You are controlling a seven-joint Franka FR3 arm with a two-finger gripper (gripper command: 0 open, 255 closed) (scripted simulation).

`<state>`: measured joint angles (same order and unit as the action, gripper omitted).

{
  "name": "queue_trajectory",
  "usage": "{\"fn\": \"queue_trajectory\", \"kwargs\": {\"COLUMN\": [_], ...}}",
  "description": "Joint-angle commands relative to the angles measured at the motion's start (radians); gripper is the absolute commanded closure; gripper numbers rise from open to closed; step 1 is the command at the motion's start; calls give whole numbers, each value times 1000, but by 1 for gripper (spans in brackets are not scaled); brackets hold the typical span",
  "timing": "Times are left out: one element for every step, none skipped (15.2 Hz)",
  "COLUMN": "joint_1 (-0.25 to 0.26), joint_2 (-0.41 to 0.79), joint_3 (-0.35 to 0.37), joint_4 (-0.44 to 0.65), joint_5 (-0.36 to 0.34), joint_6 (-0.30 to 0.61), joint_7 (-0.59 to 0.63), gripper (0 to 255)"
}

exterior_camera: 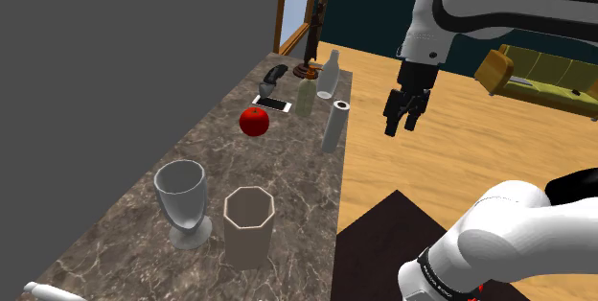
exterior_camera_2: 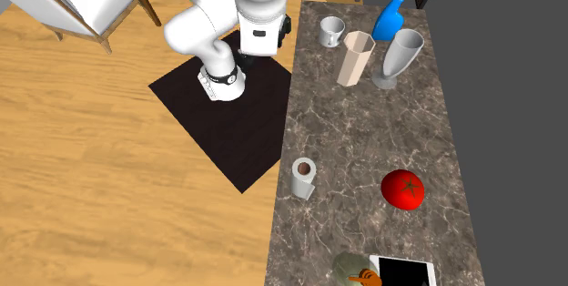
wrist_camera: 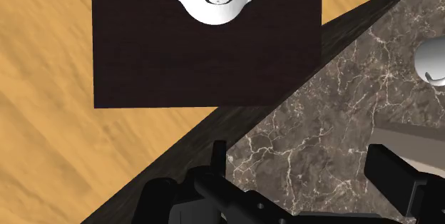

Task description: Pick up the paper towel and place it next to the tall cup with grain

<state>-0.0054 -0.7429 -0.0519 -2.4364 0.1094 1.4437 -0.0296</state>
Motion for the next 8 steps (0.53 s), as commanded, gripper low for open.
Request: {"fn": "queue_trajectory", "kwargs": {"joint_1": [0,-3,-5,-8,-10,-12,-15,-17], "joint_2": [0,33,66,99,133,166,200,235], "joint_3": [0,-5,-9,-13,-18,-22,-27,-32], "joint_4": [0,9,20,31,44,58,74,90], "joint_5": [0,-6,-12,-17,-22,-27,-31,-34], "joint_6": [0,29,57,84,110,135,160,183], "joint_7": [0,-7,-13,-19,-25,-30,-36,-41], "gripper": [0,0,0,0,0,0,0,0]}}
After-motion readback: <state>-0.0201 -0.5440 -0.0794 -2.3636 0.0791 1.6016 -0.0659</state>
